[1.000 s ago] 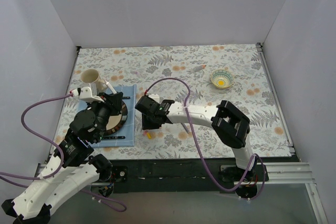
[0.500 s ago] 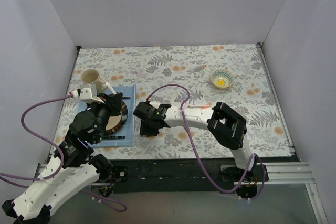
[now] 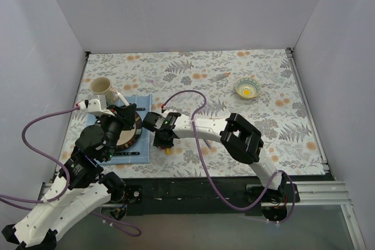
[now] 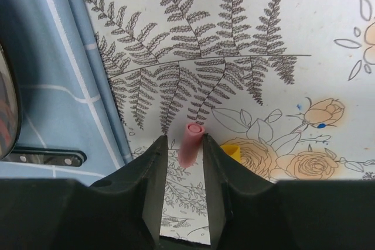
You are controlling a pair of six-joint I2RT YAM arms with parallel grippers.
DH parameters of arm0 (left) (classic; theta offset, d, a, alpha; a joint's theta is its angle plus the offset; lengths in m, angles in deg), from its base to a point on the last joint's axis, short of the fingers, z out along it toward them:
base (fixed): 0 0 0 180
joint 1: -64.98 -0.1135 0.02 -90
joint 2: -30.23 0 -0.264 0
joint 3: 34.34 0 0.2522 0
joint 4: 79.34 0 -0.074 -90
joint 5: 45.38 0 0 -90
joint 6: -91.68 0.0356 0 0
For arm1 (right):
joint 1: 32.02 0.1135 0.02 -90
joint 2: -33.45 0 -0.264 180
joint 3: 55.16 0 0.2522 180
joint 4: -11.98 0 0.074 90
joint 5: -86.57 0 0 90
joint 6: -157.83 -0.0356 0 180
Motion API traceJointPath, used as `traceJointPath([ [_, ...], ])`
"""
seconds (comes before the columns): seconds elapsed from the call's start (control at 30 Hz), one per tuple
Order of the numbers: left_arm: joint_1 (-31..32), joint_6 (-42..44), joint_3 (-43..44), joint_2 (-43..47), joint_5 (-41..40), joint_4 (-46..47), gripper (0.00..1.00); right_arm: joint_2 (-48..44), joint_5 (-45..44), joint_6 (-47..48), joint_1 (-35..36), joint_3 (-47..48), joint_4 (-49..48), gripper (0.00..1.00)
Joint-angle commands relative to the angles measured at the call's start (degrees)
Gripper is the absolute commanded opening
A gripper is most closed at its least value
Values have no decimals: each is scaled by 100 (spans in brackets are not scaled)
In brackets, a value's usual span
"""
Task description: Insert the pens into the pen caps
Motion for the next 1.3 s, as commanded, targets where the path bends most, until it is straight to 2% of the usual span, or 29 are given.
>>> traceJointPath([
  [0.0, -8, 78, -64, 86, 36, 55, 0, 299, -652, 84, 39, 517, 844, 34],
  [0.2, -8, 105, -82, 174, -35, 64, 0, 598, -1022, 725, 136, 781, 1188, 28],
  [0.37, -8, 122, -108, 201, -43, 90, 0, 687, -794, 832, 189, 834, 1478, 30],
  [0.67, -8, 122, -117, 218, -52, 90, 0, 598, -582, 770, 277, 861, 1399, 34],
  [0.93, -8, 122, -126, 245, -61, 81, 0, 756, -495, 823, 294, 940, 1303, 32],
  [1.13, -8, 122, -135, 253, -70, 72, 0, 853, -538, 989, 286, 756, 1136, 25],
  [1.27, -8, 113, -117, 227, -35, 64, 0, 818, -652, 1218, 242, 588, 960, 17],
])
